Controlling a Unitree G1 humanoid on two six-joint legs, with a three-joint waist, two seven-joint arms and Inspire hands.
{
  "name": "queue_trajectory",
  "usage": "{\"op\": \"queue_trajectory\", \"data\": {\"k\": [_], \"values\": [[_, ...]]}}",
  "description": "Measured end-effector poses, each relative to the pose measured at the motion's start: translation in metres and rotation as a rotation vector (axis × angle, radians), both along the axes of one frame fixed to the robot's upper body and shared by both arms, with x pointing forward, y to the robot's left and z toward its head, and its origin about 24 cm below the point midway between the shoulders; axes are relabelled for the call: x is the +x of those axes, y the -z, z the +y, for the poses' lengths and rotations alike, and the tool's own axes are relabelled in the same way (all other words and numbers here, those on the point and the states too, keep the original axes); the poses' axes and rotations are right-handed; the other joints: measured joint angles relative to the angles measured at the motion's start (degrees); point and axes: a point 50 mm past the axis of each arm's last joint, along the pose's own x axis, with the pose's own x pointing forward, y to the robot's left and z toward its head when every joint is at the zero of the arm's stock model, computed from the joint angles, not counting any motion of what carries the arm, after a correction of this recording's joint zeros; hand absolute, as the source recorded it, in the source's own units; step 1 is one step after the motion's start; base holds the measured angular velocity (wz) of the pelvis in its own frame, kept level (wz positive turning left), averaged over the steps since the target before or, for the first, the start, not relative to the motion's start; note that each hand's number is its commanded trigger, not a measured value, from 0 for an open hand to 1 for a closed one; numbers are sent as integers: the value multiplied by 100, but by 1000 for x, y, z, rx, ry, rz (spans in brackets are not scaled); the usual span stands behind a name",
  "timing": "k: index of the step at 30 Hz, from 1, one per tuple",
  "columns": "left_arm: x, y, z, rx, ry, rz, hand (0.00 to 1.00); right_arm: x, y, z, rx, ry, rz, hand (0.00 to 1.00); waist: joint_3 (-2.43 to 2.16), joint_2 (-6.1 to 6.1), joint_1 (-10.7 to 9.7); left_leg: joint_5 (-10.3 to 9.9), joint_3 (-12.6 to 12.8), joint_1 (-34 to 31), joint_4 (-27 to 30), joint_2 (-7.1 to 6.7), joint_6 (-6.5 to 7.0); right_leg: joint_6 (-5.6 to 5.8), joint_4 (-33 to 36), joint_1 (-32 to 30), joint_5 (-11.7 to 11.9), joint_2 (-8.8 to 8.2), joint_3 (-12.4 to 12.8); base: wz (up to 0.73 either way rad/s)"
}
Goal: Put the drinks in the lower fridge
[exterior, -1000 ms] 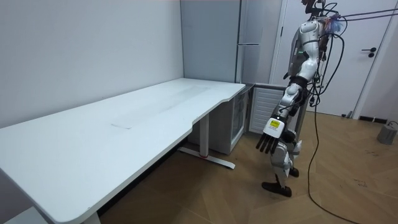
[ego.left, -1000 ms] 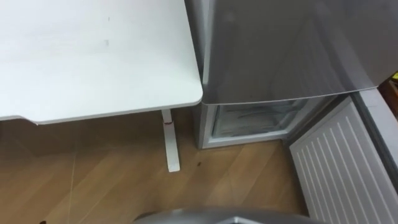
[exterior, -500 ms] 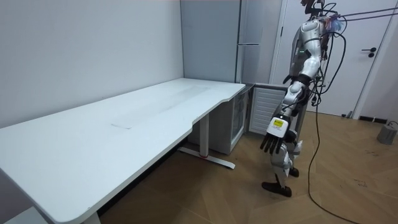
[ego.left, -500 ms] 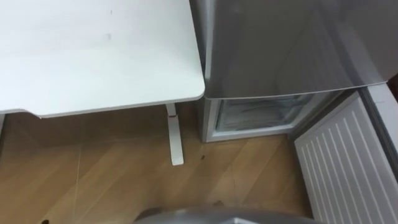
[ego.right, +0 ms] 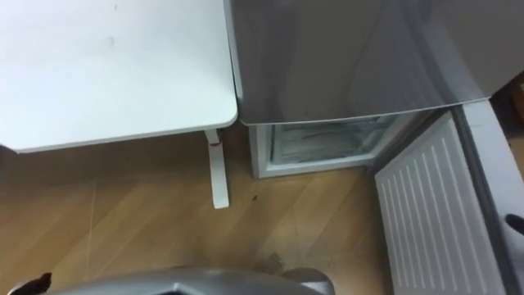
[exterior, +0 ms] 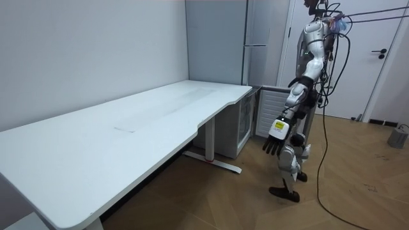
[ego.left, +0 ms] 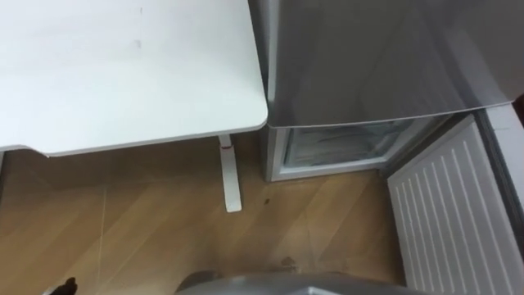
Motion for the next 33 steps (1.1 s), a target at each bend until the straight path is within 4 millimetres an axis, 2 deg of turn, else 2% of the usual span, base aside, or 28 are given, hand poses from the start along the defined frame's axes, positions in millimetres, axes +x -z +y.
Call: {"op": "queue_trajectory", "data": {"k": [4,7,9,10,12,13,14,15,17,19,22,24,25,26,27,29,33], "values": [[4,6,-13,-29,41,-5,0,1,18,27,45,-59,-62,0,-13,-37,91,-2,101,26,-93,25,-3,-9,-29,33,29,12,87,-13],[11,11,-25,-35,95,-3,0,3,33,55,107,-116,-120,0,-11,-26,165,-22,151,60,-87,66,-20,-23,-54,69,71,39,112,-10],[17,15,-36,-39,140,7,0,12,43,87,184,-199,-195,0,-8,-16,227,-42,147,56,-60,128,-52,-60,-57,67,114,97,118,-7],[18,17,-39,-46,147,10,0,13,45,96,218,-210,-222,0,-11,-4,265,-44,148,57,-51,139,-55,-70,-57,69,121,109,119,-7],[24,25,-59,-85,173,21,0,30,53,137,350,-279,-319,0,-22,139,328,-32,150,97,-59,156,-73,-82,-30,90,134,123,114,-2],[25,28,-67,-100,173,20,0,33,52,143,349,-287,-339,0,-25,214,328,-13,138,101,-71,136,-62,-71,-40,96,135,152,250,-7],[26,33,-84,-143,169,16,0,36,50,140,323,-253,-373,0,-18,324,403,9,209,142,-112,98,-23,-32,-34,81,179,73,225,-16],[24,35,-90,-159,166,22,0,36,51,145,351,-246,-398,0,-24,350,443,16,252,175,-128,94,-13,-22,-34,86,192,64,256,-21],[24,34,-88,-149,170,28,0,40,56,162,402,-267,-408,0,-28,327,486,34,246,183,-131,109,-27,-22,-45,93,186,74,232,-5],[22,35,-88,-141,167,45,0,49,58,180,471,-294,-430,0,-10,310,542,94,239,183,-186,111,-36,-27,-63,77,187,82,224,4],[20,36,-92,-144,190,71,0,68,56,211,604,-376,-469,0,-11,236,689,172,204,175,-270,92,-50,-41,-61,12,194,85,220,7],[21,37,-97,-148,217,77,0,82,50,241,715,-517,-500,0,-9,236,776,178,138,137,-268,77,-50,-48,-69,45,194,84,158,16],[22,37,-98,-150,216,75,0,84,49,247,742,-549,-501,0,-12,225,781,181,113,132,-267,68,-48,-49,-74,61,193,78,120,28],[21,38,-100,-153,213,77,0,87,47,264,810,-592,-510,0,6,252,799,181,37,134,-266,40,-47,-51,-83,106,181,63,53,35],[19,38,-102,-159,205,81,0,88,46,278,854,-612,-507,0,-3,232,799,191,-41,132,-264,-3,-37,-42,-82,145,150,32,-27,36],[17,39,-107,-170,196,90,0,85,48,285,897,-638,-483,0,28,258,792,192,-77,166,-270,-52,-29,-8,-90,208,125,-13,-85,22],[9,40,-109,-173,183,120,0,82,49,291,954,-671,-446,0,32,254,790,199,-101,167,-313,-117,-6,30,-90,217,85,-71,-131,8]]}}
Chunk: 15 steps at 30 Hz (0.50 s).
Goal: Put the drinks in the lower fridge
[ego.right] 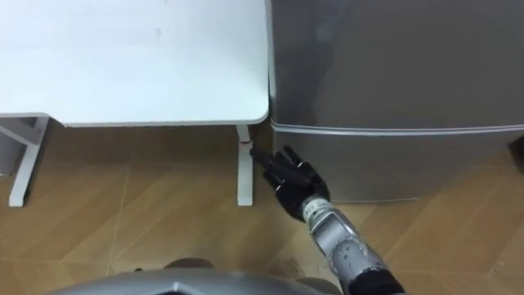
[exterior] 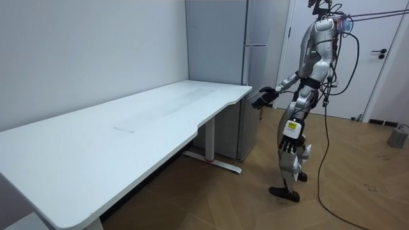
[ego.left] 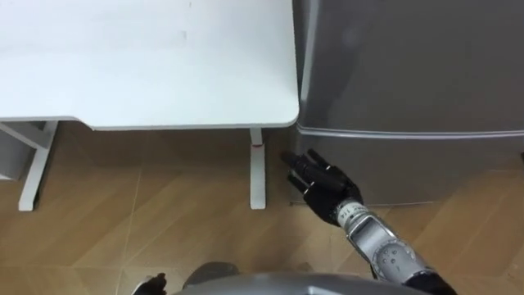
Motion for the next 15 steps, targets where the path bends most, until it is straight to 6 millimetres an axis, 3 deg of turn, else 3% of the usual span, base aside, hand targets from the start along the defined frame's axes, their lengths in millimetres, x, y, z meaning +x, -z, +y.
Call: {"op": "queue_trajectory", "data": {"k": [8,15], "values": [[-1,0,2,28,-6,-8,0,-1,2,-5,-15,-11,15,0,17,-33,-19,-6,-7,4,18,-16,13,7,-1,13,-4,-12,-19,1],[-2,0,2,29,-33,-15,0,-29,27,-27,-113,0,169,0,24,-124,-143,-1,-95,49,-32,-41,18,11,-99,136,-7,-14,-108,7]]}}
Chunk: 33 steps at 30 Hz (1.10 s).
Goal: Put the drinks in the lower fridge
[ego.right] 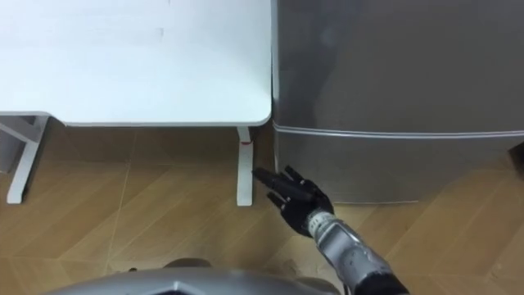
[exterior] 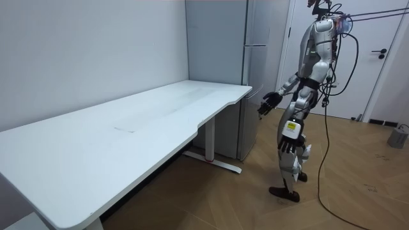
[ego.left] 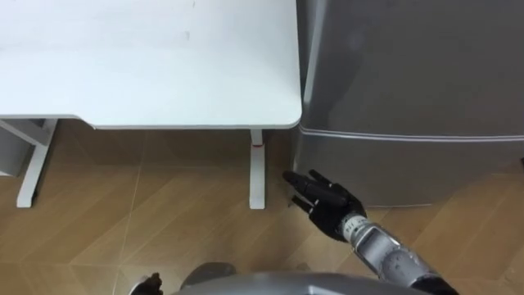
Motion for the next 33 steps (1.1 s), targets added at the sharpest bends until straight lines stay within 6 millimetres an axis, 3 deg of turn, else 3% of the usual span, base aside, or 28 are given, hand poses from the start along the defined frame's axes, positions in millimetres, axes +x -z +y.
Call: {"op": "queue_trajectory", "data": {"k": [5,13,18,28,33], "values": [[-7,0,0,-1,-7,17,0,-12,8,-14,-41,20,36,0,-20,-116,-100,2,5,101,6,-20,5,2,-2,58,-1,-22,-1,0],[-15,0,5,9,-29,24,0,-53,26,-41,-279,-196,205,0,-46,-213,-237,-5,-3,148,-47,-31,11,14,8,127,-37,-30,10,0],[-20,-1,12,23,-89,21,0,-85,34,-52,-397,-374,337,0,-53,-281,-159,-5,13,301,-93,-39,12,13,5,208,-62,-39,45,-1],[-26,-1,16,34,-125,55,0,-91,34,-64,-470,-365,377,0,-41,-219,-190,-9,20,390,-109,-48,14,9,12,279,-95,-42,152,0],[-28,-2,22,51,-183,53,0,-99,34,-68,-466,-295,405,0,-41,-249,-202,-8,28,465,-170,-62,15,15,10,311,-107,-56,160,0]]}}
